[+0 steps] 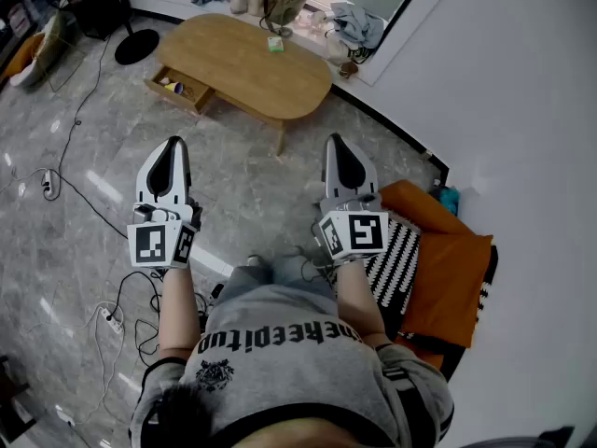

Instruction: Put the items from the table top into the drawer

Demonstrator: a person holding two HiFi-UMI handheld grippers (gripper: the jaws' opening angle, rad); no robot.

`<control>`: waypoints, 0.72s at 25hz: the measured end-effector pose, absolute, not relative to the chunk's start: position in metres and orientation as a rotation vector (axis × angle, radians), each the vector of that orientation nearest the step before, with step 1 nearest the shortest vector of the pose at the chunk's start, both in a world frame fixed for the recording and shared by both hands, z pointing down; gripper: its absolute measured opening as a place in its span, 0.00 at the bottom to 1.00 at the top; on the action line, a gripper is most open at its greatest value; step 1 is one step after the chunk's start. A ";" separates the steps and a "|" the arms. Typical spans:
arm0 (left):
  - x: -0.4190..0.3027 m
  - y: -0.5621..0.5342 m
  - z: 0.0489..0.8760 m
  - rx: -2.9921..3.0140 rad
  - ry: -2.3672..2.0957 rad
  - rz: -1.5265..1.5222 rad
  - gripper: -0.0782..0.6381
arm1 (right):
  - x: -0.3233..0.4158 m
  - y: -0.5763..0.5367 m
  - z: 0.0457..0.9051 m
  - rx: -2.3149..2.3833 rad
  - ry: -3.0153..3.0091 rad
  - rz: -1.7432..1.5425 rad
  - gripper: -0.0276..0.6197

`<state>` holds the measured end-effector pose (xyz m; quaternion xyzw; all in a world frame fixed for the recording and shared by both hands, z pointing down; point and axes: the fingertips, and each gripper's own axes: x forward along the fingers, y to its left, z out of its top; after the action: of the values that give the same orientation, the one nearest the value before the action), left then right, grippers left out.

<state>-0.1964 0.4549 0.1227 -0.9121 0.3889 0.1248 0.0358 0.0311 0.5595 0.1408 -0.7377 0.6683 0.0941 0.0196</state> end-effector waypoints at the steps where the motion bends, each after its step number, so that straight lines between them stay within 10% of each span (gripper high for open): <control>1: -0.194 0.454 0.121 -2.799 1.194 0.388 0.13 | 0.031 0.558 0.139 -2.286 2.076 0.293 0.05; 18: -0.178 0.441 0.120 -2.802 1.136 0.381 0.13 | 0.041 0.542 0.137 -2.242 2.063 0.263 0.05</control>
<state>-0.1779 0.4415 0.1197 -0.9185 0.3723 0.1250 0.0471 0.0409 0.5423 0.1373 -0.7325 0.6740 0.0859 0.0421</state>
